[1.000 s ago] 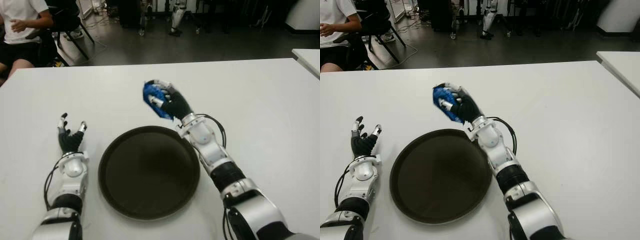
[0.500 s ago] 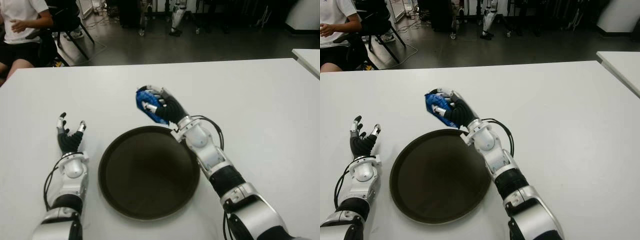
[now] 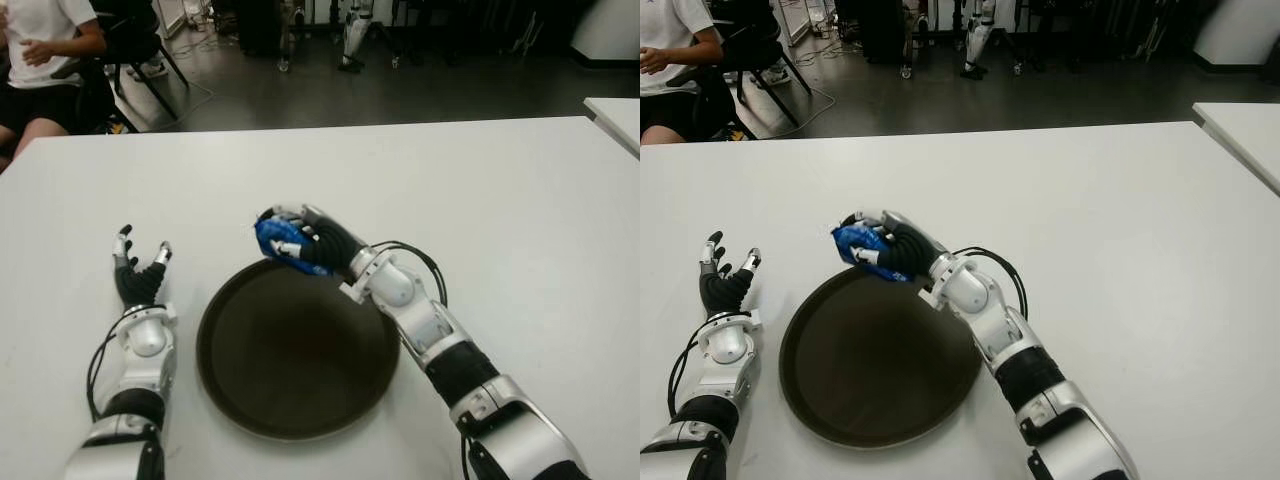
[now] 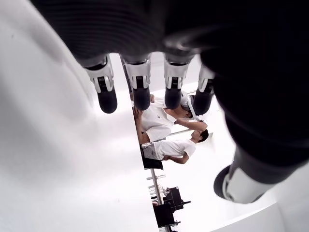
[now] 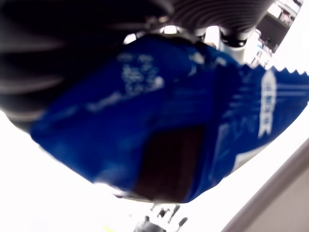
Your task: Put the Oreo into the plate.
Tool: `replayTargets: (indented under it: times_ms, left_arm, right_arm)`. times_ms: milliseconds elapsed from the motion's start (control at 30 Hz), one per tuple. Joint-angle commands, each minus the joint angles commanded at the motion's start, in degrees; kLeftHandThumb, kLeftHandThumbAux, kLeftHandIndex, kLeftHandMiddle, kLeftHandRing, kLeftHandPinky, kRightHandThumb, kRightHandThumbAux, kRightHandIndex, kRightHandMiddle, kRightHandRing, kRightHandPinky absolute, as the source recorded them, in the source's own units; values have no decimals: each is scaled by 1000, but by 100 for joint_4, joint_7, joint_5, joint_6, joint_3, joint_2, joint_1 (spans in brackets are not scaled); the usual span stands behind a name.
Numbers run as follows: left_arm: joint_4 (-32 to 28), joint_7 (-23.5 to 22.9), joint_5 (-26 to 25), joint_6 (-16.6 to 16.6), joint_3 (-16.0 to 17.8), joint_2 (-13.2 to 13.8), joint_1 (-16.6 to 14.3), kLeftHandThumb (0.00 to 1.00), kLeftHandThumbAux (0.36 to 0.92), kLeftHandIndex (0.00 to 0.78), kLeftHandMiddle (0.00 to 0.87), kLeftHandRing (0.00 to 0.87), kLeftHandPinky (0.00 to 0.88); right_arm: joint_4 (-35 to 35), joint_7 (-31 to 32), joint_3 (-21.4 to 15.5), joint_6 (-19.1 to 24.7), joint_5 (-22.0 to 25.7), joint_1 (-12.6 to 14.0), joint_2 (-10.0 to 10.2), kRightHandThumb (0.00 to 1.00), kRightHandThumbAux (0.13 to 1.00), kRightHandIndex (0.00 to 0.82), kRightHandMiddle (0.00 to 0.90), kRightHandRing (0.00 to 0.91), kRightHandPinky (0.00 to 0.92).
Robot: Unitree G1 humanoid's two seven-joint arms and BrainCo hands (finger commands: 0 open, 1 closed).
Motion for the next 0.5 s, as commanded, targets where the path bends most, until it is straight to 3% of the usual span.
replayTargets:
  times_ms: [133,500]
  left_arm:
    - [41,-50,-46,-11,27,6,-13,39,711,59,70,57,51]
    - [93,-23,-8,-33,17,25,-56,17,699,70,53,30,29]
  right_arm:
    - [-64,198,32,54,70,35,-37,729,708,441,860,845,833]
    - [-365,687,63,166,185,146,-183,731,708,440,871,855,842]
